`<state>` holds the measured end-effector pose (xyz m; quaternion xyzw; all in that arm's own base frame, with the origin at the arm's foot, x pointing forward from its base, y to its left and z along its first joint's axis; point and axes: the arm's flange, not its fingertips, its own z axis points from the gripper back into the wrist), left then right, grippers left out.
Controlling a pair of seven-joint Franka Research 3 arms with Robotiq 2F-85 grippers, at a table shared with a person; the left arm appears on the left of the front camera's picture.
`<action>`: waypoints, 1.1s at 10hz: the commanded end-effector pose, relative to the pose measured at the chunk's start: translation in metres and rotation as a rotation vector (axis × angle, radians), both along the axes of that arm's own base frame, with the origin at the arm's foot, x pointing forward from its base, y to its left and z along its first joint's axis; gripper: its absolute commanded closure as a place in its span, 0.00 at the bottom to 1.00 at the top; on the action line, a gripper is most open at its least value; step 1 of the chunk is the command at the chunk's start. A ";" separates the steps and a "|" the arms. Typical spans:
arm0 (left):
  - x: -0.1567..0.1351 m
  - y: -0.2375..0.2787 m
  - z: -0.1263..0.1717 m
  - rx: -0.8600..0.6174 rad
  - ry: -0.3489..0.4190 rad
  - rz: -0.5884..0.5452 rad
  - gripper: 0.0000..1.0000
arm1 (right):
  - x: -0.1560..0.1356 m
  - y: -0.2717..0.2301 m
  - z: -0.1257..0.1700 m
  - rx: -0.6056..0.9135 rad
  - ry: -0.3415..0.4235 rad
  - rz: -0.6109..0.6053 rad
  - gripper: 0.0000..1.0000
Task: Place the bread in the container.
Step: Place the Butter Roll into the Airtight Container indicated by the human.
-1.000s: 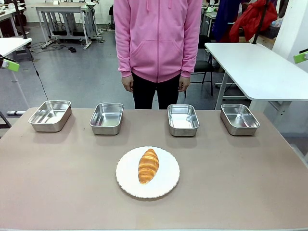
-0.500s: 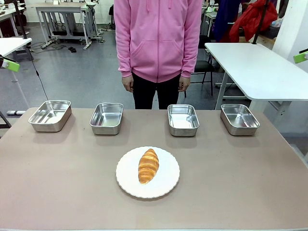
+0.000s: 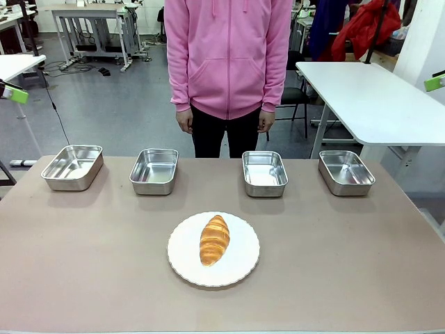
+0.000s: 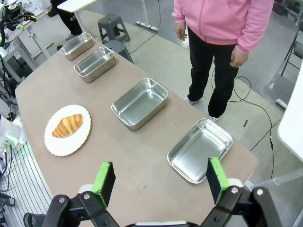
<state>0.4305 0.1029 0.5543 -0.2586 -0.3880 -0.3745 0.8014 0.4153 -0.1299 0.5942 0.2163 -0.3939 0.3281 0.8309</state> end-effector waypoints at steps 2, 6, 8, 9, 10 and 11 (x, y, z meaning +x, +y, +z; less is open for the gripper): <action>-0.001 0.001 0.000 -0.007 0.002 -0.002 0.00 | 0.000 0.000 0.000 0.005 -0.008 0.008 0.00; -0.001 0.001 0.000 -0.007 0.002 -0.002 0.00 | 0.000 0.000 0.000 0.005 -0.008 0.008 0.00; -0.001 0.001 0.000 -0.007 0.002 -0.002 0.00 | 0.000 0.000 0.000 0.005 -0.008 0.008 0.00; -0.001 0.001 0.000 -0.007 0.002 -0.002 0.00 | 0.000 0.000 0.000 0.005 -0.008 0.008 0.00; -0.001 0.001 0.000 -0.007 0.002 -0.002 0.00 | 0.000 0.000 0.000 0.005 -0.008 0.008 0.00; -0.001 0.001 0.000 -0.007 0.002 -0.002 0.00 | 0.000 0.000 0.000 0.005 -0.008 0.008 0.00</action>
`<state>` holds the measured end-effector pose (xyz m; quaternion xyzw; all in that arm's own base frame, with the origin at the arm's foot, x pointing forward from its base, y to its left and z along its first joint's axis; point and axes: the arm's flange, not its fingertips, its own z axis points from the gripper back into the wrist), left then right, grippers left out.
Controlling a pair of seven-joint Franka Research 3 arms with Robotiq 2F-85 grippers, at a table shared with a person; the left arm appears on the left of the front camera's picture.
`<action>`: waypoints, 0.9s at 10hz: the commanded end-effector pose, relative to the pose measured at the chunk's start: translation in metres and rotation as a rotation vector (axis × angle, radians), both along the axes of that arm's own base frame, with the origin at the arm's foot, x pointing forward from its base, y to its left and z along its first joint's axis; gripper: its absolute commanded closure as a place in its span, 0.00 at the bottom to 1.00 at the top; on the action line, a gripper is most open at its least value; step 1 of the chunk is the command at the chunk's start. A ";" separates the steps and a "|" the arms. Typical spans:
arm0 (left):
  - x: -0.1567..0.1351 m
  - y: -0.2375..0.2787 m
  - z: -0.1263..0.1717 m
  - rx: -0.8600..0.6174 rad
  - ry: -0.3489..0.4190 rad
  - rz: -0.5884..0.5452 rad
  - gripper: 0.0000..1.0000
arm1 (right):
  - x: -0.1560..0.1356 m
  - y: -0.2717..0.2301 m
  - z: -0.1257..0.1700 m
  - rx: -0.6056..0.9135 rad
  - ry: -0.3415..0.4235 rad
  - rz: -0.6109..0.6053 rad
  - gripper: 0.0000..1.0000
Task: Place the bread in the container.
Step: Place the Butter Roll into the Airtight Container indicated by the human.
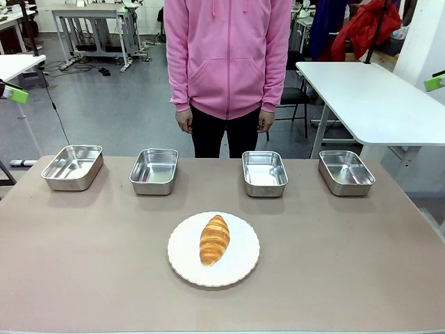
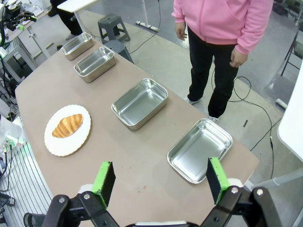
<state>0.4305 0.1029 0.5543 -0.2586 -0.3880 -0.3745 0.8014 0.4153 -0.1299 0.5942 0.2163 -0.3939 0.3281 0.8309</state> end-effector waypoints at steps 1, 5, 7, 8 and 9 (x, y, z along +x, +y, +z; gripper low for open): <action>-0.001 0.001 0.000 -0.007 0.002 -0.002 0.00 | 0.000 0.000 0.000 0.005 -0.008 0.008 0.00; -0.001 0.001 0.000 -0.007 0.002 -0.002 0.00 | 0.000 0.000 0.000 0.005 -0.008 0.008 0.00; -0.001 0.001 0.000 -0.007 0.002 -0.002 0.00 | 0.000 0.000 0.000 0.005 -0.008 0.008 0.00; -0.001 0.001 0.000 -0.007 0.002 -0.002 0.00 | 0.000 0.000 0.000 0.005 -0.008 0.008 0.00; -0.001 0.001 0.000 -0.007 0.002 -0.002 0.00 | 0.000 0.000 0.000 0.005 -0.008 0.008 0.00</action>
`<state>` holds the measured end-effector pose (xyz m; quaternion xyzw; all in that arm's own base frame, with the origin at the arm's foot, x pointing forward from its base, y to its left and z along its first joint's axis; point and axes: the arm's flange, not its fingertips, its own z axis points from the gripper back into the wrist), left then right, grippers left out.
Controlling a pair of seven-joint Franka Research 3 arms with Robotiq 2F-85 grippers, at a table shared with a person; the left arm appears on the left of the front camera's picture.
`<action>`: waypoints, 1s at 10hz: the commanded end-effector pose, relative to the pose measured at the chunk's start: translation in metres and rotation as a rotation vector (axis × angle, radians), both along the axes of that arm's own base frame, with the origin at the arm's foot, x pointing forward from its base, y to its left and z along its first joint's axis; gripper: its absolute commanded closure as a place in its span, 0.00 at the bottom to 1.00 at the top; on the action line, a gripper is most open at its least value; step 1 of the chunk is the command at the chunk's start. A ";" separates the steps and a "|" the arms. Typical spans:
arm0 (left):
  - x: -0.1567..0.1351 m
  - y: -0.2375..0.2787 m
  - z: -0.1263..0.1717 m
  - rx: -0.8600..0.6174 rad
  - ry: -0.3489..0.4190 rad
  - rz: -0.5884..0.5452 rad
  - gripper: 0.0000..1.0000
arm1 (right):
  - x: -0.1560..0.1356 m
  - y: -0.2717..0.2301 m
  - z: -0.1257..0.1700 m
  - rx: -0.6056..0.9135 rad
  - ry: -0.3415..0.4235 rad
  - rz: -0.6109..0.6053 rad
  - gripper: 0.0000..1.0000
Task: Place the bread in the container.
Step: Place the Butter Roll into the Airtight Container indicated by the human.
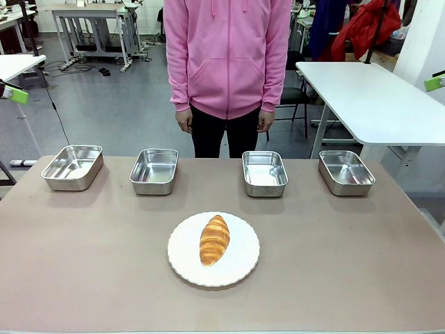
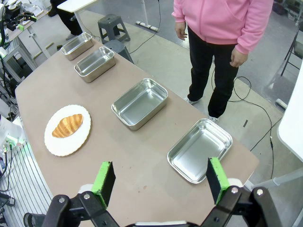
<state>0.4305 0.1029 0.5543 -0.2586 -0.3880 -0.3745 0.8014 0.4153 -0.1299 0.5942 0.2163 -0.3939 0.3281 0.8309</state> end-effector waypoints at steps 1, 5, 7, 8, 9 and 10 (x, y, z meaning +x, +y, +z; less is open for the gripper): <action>-0.001 0.001 0.000 -0.007 0.002 -0.002 0.00 | 0.000 0.000 0.000 0.005 -0.008 0.008 0.00; -0.001 0.001 0.000 -0.007 0.002 -0.002 0.00 | 0.000 0.000 0.000 0.005 -0.008 0.008 0.00; -0.001 0.001 0.000 -0.007 0.002 -0.002 0.00 | 0.000 0.000 0.000 0.005 -0.008 0.008 0.00; -0.001 0.001 0.000 -0.007 0.002 -0.002 0.00 | 0.000 0.000 0.000 0.005 -0.008 0.008 0.00; -0.001 0.001 0.000 -0.007 0.002 -0.002 0.00 | 0.000 0.000 0.000 0.005 -0.008 0.008 0.00; -0.001 0.001 0.000 -0.007 0.002 -0.002 0.00 | 0.000 0.000 0.000 0.005 -0.008 0.008 0.00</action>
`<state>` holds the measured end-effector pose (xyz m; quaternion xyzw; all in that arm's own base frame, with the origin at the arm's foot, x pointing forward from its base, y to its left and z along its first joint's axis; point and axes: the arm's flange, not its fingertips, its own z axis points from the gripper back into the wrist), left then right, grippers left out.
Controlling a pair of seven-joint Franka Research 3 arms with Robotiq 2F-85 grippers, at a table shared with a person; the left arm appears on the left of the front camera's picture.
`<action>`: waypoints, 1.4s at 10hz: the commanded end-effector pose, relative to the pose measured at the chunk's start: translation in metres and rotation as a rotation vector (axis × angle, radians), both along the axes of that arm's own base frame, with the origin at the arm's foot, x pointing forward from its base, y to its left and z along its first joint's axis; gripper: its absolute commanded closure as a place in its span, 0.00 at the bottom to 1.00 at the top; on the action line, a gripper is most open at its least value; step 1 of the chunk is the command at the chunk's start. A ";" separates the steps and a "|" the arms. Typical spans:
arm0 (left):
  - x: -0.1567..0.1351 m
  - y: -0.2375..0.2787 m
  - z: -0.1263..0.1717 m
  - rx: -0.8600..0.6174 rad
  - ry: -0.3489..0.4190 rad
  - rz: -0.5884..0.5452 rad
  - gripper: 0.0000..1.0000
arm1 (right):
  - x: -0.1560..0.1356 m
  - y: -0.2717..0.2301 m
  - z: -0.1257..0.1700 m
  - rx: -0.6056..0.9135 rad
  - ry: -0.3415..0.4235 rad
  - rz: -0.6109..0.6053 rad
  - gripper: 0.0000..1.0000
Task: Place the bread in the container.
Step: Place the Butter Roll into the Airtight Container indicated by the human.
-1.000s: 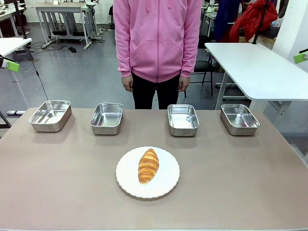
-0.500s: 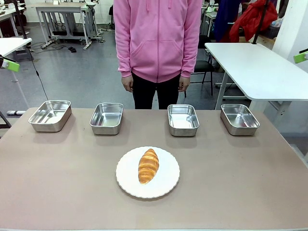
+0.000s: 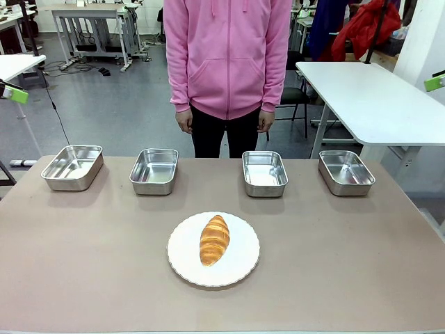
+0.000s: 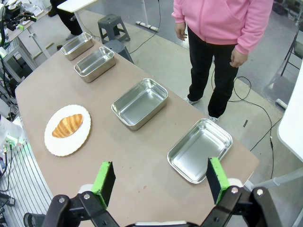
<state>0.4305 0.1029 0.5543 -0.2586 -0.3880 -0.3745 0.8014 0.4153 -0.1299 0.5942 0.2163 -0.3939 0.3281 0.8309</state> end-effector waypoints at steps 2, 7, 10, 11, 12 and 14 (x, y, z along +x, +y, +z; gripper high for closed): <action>-0.001 0.001 0.000 -0.007 0.002 -0.002 0.00 | 0.000 0.000 0.000 0.005 -0.008 0.008 0.00; -0.001 0.001 0.000 -0.007 0.002 -0.002 0.00 | 0.000 0.000 0.000 0.005 -0.008 0.008 0.00; -0.001 0.001 0.000 -0.007 0.002 -0.002 0.00 | 0.000 0.000 0.000 0.005 -0.008 0.008 0.00; -0.001 0.001 0.000 -0.007 0.002 -0.002 0.00 | 0.000 0.000 0.000 0.005 -0.008 0.008 0.00; -0.001 0.001 0.000 -0.007 0.002 -0.002 0.00 | 0.000 0.000 0.000 0.005 -0.008 0.008 0.00; -0.001 0.001 0.000 -0.007 0.002 -0.002 0.00 | 0.000 0.000 0.000 0.005 -0.008 0.008 0.00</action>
